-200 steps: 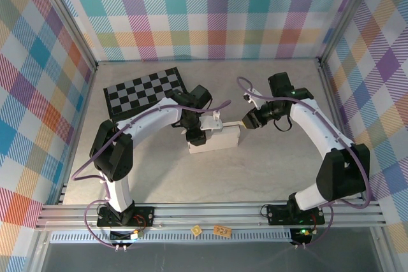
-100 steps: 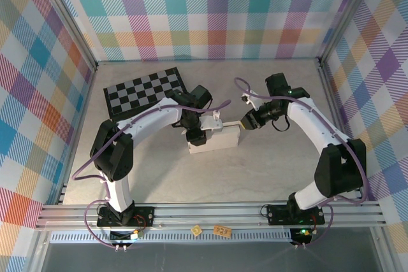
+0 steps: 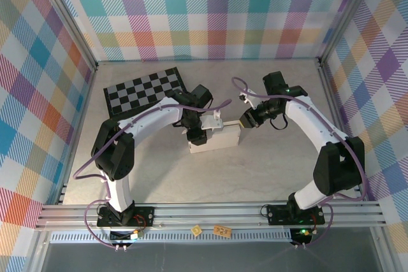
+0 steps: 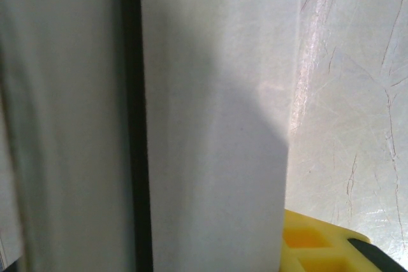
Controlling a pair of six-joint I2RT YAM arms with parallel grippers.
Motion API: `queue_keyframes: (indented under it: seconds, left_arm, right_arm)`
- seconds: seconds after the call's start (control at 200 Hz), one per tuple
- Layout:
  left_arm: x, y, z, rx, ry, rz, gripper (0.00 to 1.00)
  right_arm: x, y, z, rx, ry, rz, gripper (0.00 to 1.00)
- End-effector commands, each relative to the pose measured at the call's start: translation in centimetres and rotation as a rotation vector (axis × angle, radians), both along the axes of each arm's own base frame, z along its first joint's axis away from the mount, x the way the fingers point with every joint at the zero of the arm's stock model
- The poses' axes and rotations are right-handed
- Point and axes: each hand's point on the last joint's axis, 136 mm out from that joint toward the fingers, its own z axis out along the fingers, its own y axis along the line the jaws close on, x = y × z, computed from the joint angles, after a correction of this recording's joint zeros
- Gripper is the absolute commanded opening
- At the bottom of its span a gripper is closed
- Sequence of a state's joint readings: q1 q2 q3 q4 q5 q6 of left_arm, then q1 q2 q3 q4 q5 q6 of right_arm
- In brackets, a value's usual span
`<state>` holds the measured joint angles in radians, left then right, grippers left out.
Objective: Fold the paper box
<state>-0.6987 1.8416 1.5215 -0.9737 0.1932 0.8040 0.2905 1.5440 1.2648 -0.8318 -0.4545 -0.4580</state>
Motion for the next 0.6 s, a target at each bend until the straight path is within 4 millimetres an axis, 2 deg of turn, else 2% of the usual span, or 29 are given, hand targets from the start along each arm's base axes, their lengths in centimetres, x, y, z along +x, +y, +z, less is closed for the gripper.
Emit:
queue_keyframes:
  seconds: [0.0, 0.145, 0.26, 0.46, 0.595]
  left_arm:
    - [-0.49, -0.42, 0.04, -0.001, 0.028, -0.01, 0.38]
    - [-0.39, -0.47, 0.11, -0.002, 0.026, -0.008, 0.38]
    - [-0.47, -0.49, 0.08, -0.003, 0.029, -0.009, 0.38]
    - [-0.51, -0.47, 0.16, -0.003, 0.03, -0.008, 0.38]
    - [-0.44, -0.5, 0.15, -0.003, 0.028, -0.006, 0.38]
  right_arm:
    - [0.23, 0.24, 0.09, -0.004, -0.012, 0.018, 0.25]
    - [0.6, -0.29, -0.43, -0.039, -0.022, 0.0, 0.25]
    - [0.58, 0.1, -0.24, -0.023, -0.016, 0.005, 0.23]
    - [0.93, 0.21, -0.46, -0.028, -0.018, 0.004, 0.3]
    - [1.12, 0.67, -0.13, -0.016, -0.017, 0.012, 0.29]
